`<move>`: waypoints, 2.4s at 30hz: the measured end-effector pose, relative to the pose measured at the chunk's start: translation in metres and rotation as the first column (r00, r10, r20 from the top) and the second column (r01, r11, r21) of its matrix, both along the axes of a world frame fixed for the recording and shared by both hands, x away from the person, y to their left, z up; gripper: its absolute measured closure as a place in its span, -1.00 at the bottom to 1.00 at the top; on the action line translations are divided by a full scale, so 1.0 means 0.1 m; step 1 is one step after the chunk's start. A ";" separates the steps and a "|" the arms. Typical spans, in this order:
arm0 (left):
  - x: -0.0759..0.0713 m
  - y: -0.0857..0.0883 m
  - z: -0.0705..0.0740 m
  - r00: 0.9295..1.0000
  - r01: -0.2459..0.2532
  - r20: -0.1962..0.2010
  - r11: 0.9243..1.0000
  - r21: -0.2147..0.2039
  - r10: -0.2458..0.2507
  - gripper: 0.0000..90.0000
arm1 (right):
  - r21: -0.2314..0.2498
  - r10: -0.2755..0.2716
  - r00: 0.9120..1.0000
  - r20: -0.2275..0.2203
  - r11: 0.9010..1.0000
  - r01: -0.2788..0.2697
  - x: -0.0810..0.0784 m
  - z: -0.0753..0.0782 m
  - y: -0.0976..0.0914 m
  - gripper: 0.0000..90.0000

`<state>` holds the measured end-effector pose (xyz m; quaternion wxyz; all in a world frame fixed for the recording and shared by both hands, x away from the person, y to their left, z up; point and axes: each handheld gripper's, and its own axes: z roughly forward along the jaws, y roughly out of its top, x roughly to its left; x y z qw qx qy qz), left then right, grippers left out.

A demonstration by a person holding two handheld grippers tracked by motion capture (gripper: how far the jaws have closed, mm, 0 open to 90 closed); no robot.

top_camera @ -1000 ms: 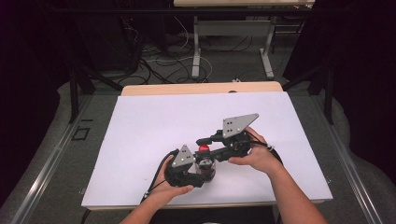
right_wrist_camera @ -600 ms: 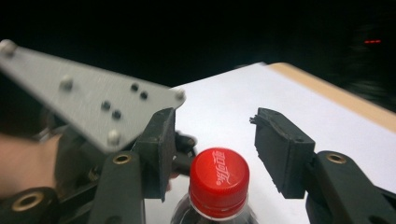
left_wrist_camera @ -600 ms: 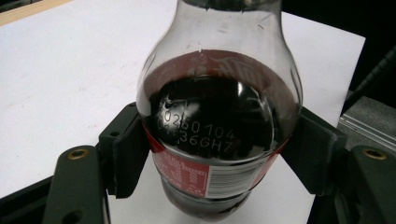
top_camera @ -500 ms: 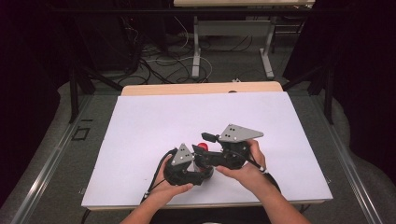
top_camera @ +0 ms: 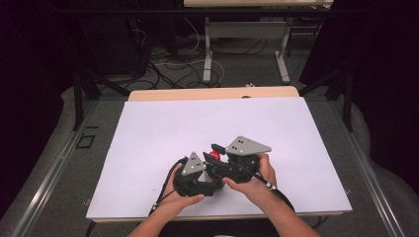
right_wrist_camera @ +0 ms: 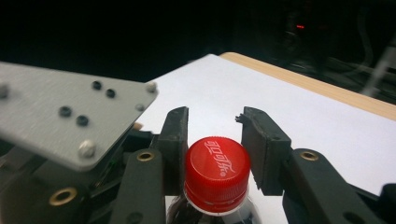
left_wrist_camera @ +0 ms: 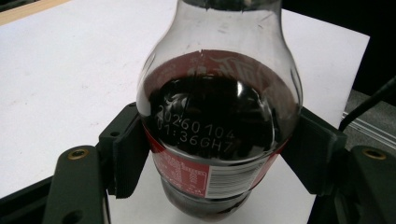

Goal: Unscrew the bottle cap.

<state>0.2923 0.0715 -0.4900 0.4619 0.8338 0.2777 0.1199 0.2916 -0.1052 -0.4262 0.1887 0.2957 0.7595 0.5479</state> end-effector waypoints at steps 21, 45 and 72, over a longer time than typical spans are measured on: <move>0.00 -0.02 -0.01 0.999 0.042 -0.006 0.999 -0.008 -0.042 -0.33 | 0.060 0.460 0.886 -0.057 0.887 -0.457 0.45 0.03 -0.29 0.10; 0.01 0.00 0.00 1.000 0.021 -0.011 1.000 -0.011 -0.021 -0.33 | 0.020 0.011 0.999 -0.039 1.000 -0.010 0.03 -0.04 -0.02 0.35; 0.02 0.00 -0.02 1.000 0.004 -0.012 1.000 -0.016 -0.004 -0.33 | 0.053 0.102 0.993 -0.051 0.994 -0.099 0.16 0.07 -0.15 -0.05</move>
